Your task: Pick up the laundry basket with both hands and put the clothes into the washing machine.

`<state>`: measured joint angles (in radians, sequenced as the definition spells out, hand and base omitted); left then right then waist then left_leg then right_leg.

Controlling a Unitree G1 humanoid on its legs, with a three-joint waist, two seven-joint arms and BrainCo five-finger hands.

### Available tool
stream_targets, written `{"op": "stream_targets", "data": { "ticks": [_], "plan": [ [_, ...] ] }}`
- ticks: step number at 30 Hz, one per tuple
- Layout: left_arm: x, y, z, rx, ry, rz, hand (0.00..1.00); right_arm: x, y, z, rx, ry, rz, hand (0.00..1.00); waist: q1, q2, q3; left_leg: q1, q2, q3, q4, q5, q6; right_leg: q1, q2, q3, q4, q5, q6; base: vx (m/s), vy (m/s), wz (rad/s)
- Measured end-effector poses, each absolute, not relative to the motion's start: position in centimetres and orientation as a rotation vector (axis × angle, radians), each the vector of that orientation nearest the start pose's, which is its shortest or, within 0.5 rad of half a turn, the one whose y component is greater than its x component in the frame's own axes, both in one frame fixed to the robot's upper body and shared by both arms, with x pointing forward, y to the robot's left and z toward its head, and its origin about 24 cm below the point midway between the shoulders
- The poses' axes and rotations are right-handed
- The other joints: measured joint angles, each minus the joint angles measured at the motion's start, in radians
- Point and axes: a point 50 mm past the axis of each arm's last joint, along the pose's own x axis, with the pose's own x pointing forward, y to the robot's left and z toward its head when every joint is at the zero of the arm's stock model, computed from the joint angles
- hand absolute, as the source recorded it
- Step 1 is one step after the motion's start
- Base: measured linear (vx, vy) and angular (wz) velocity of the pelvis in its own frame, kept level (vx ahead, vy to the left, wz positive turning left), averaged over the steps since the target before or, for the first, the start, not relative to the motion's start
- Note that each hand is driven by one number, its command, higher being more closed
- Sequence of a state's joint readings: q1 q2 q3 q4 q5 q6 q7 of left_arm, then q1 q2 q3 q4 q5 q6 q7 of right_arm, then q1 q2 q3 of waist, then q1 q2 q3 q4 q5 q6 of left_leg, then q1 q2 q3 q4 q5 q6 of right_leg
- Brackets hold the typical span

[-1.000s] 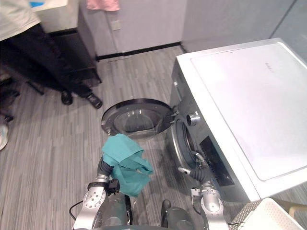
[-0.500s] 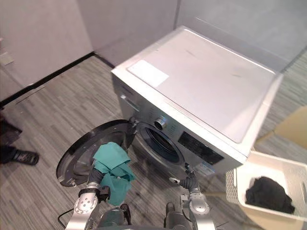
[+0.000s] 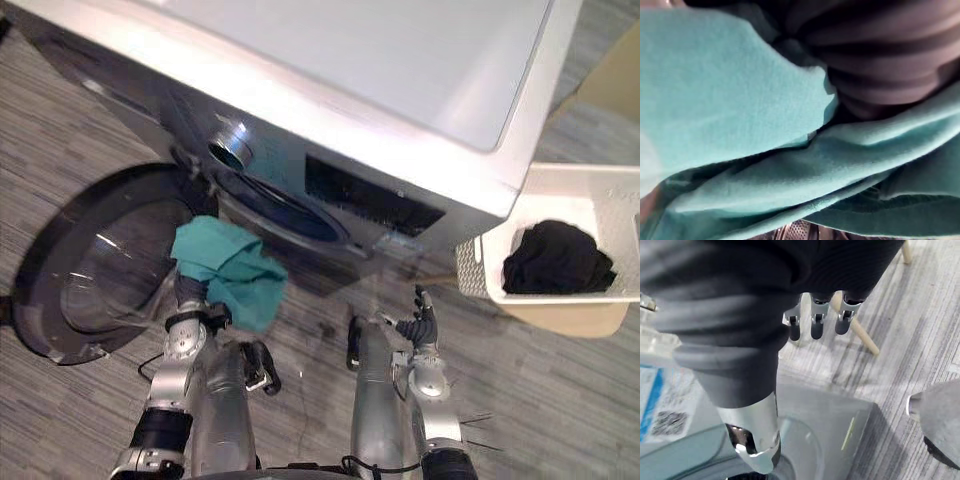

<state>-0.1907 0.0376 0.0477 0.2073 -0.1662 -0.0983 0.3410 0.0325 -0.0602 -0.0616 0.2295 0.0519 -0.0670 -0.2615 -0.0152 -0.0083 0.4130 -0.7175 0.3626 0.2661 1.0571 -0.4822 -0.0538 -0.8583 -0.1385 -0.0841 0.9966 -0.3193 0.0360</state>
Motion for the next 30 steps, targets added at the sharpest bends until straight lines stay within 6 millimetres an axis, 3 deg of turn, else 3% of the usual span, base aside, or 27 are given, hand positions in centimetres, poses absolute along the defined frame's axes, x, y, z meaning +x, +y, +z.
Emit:
{"op": "stream_targets", "data": {
  "ticks": [4, 7, 9, 10, 14, 17, 23, 24, 25, 27, 30],
  "plan": [
    [31.1, 17.6, 8.1, -0.246, -0.139, 0.393, 1.00, 24.6, -19.3, 1.2, 0.056, 0.087, -0.405, 0.00, 0.002, -0.002, 0.044, -0.204, 0.042, -0.043, 0.174, -0.044, 0.000, -0.203, 0.016, 0.009, 0.156, -0.027, -0.014, -0.13, -0.058, -0.15],
    [33.1, 17.9, 11.8, -0.292, -0.243, 0.390, 1.00, 24.8, -19.4, 2.6, 0.131, 0.010, -0.451, 0.00, -0.002, -0.009, 0.072, -0.350, 0.059, -0.081, 0.279, -0.061, 0.001, -0.341, 0.019, 0.012, 0.253, -0.037, -0.022, -0.13, -0.078, -0.06],
    [34.5, 18.4, 16.2, -0.274, -0.373, 0.369, 1.00, 24.9, -19.4, 3.4, 0.160, -0.030, -0.454, 0.00, -0.009, -0.015, 0.089, -0.459, 0.070, -0.106, 0.346, -0.066, 0.002, -0.442, 0.022, 0.017, 0.312, -0.041, -0.023, -0.14, -0.084, -0.03],
    [34.7, 18.6, 17.4, -0.271, -0.407, 0.368, 1.00, 24.9, -19.5, 3.7, 0.169, -0.050, -0.457, 0.00, -0.012, -0.016, 0.089, -0.485, 0.075, -0.112, 0.361, -0.067, 0.004, -0.464, 0.026, 0.017, 0.321, -0.041, -0.023, -0.13, -0.052, -0.08],
    [35.4, 18.8, 25.7, -0.223, -0.646, 0.335, 1.00, 24.7, -19.9, 5.0, 0.201, -0.131, -0.468, 0.00, -0.035, -0.025, 0.097, -0.605, 0.090, -0.136, 0.424, -0.069, 0.008, -0.575, 0.034, 0.018, 0.366, -0.034, -0.031, -0.09, -0.038, -0.10],
    [34.7, 17.7, 31.1, -0.185, -0.812, 0.279, 1.00, 24.6, -19.9, 5.6, 0.214, -0.173, -0.467, 0.00, -0.052, -0.026, 0.097, -0.655, 0.091, -0.144, 0.440, -0.069, 0.008, -0.620, 0.038, 0.015, 0.370, -0.027, -0.030, -0.03, -0.019, -0.08],
    [32.5, 14.6, 38.4, -0.132, -1.047, 0.197, 1.00, 24.5, -19.8, 6.3, 0.243, -0.234, -0.460, 0.00, -0.082, -0.046, 0.105, -0.715, 0.093, -0.154, 0.454, -0.069, 0.009, -0.681, 0.059, 0.021, 0.370, -0.009, -0.031, 0.00, -0.015, -0.12],
    [31.5, 13.9, 40.7, -0.113, -1.124, 0.187, 1.00, 24.5, -20.0, 6.3, 0.240, -0.237, -0.463, 0.00, -0.082, -0.050, 0.107, -0.734, 0.098, -0.155, 0.462, -0.070, 0.010, -0.703, 0.068, 0.028, 0.369, -0.002, -0.028, 0.00, -0.006, -0.21],
    [31.3, 13.8, 41.1, -0.105, -1.139, 0.190, 1.00, 24.5, -20.0, 6.3, 0.240, -0.236, -0.463, 0.00, -0.082, -0.050, 0.107, -0.737, 0.099, -0.154, 0.463, -0.071, 0.011, -0.707, 0.068, 0.028, 0.369, 0.000, -0.027, -0.01, 0.001, -0.27],
    [29.6, 13.0, 44.1, -0.058, -1.256, 0.200, 1.00, 24.6, -20.2, 5.7, 0.233, -0.206, -0.458, 0.00, -0.084, -0.055, 0.110, -0.760, 0.111, -0.155, 0.473, -0.073, 0.015, -0.730, 0.078, 0.029, 0.361, 0.016, -0.025, -0.01, 0.009, -0.26],
    [28.5, 11.9, 46.1, 0.026, -1.336, 0.210, 1.00, 24.6, -20.4, 5.0, 0.228, -0.178, -0.467, 0.00, -0.087, -0.055, 0.110, -0.778, 0.119, -0.156, 0.474, -0.074, 0.017, -0.746, 0.088, 0.029, 0.346, 0.032, -0.021, -0.02, 0.006, -0.19]
  ]
}}
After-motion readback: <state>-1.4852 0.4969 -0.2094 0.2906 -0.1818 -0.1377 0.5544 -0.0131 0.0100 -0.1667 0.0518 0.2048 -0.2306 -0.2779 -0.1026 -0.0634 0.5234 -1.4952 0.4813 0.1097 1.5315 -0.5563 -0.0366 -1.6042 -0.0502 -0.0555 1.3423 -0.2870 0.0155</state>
